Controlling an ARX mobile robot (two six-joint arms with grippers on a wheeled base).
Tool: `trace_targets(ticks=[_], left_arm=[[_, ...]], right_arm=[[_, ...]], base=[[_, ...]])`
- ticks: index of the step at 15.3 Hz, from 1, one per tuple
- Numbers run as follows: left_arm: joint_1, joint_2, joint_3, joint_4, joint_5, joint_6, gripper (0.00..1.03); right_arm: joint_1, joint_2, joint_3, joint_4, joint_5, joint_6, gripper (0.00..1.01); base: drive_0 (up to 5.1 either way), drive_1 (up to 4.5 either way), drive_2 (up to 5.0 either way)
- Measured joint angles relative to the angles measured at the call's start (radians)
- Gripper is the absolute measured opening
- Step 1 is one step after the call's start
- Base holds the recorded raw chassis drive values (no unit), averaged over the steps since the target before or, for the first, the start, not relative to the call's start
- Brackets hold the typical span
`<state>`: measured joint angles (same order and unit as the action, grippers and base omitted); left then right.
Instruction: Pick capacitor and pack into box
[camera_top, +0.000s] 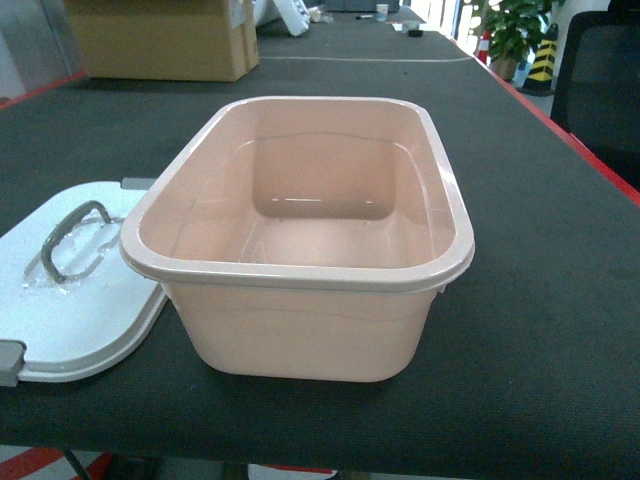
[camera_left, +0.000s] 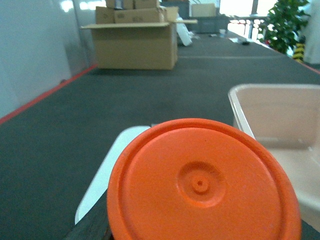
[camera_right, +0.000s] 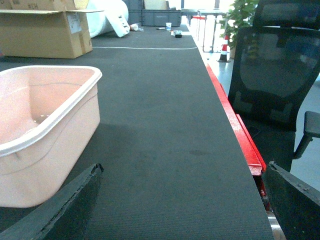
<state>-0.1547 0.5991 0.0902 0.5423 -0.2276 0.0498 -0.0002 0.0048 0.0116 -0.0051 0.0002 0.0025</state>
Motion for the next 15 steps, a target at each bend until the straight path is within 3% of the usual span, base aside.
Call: trace_targets(ticks=[4,8,12,13,14,15], left_arm=[[-0.019,0.261,0.143,0.214,-0.027,-0.009,0.44],[-0.120,0.570,0.371,0.358,-0.025,-0.013,0.44],[-0.178,0.778,0.536,0.290,-0.028,-0.024,0.44],[-0.211,0.905,0.635,0.250,-0.042,-0.040,0.44],[-0.280,1.143,0.845,0.175,-0.063,-0.051,0.44],[-0.320,1.265,0.926,0.205,-0.084,-0.055,0.75]], right_arm=[[0.000,0.000,0.000,0.000,0.000,0.000,0.98],[0.000,0.000,0.000,0.000,0.000,0.000,0.98],[0.000,0.000,0.000,0.000,0.000,0.000,0.98],[0.000,0.000,0.000,0.000,0.000,0.000,0.98],[0.000,0.000,0.000,0.000,0.000,0.000,0.98],[0.000,0.000,0.000,0.000,0.000,0.000,0.98]], base=[[0.0,0.00,0.0],[0.0,0.00,0.0],[0.0,0.00,0.0],[0.0,0.00,0.0],[0.0,0.00,0.0],[0.0,0.00,0.0]])
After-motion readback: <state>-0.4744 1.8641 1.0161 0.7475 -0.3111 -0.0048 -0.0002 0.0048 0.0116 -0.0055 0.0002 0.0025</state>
